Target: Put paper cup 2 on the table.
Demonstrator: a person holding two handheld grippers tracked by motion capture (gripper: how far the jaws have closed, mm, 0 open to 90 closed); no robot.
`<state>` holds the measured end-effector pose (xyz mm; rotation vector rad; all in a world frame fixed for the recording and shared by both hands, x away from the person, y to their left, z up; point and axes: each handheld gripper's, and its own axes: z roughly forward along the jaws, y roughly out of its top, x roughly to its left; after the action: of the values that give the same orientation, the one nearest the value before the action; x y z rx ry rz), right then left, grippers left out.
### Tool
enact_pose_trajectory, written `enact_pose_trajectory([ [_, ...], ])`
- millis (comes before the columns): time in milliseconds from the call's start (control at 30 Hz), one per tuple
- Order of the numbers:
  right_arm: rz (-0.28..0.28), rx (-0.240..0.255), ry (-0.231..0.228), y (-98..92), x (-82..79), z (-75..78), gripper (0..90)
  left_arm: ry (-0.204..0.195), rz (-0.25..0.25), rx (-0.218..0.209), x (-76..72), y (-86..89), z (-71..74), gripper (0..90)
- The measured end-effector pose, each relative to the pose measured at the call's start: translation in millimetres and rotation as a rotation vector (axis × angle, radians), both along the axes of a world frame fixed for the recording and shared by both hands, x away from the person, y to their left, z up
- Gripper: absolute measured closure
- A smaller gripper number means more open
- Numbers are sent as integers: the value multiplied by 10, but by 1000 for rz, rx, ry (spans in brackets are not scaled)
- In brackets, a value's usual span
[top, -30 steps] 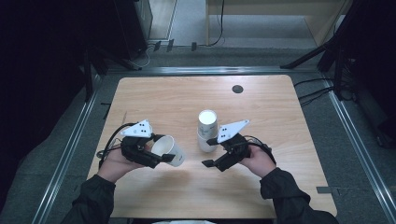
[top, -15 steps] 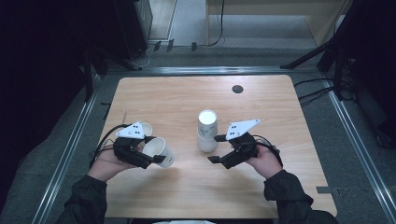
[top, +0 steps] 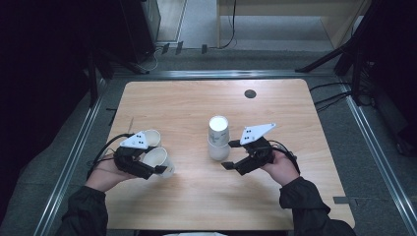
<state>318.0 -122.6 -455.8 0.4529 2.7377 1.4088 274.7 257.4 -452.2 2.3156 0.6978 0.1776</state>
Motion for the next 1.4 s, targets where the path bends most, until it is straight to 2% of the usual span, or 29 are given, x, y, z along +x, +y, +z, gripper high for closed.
enact_pose_trajectory([
  [300,5,-7,-1,24,19,-20,231,14,47,31,8,199,-93,249],
  [467,5,-17,0,40,18,-31,231,26,63,31,32,282,-142,248],
  [1033,2,-33,-5,36,13,-36,230,35,40,122,33,228,-255,234],
  [1100,-7,-33,-22,33,9,-27,231,36,32,138,33,218,-268,231],
  [1400,-14,-28,-18,20,21,-23,231,50,17,158,33,175,-319,215],
])
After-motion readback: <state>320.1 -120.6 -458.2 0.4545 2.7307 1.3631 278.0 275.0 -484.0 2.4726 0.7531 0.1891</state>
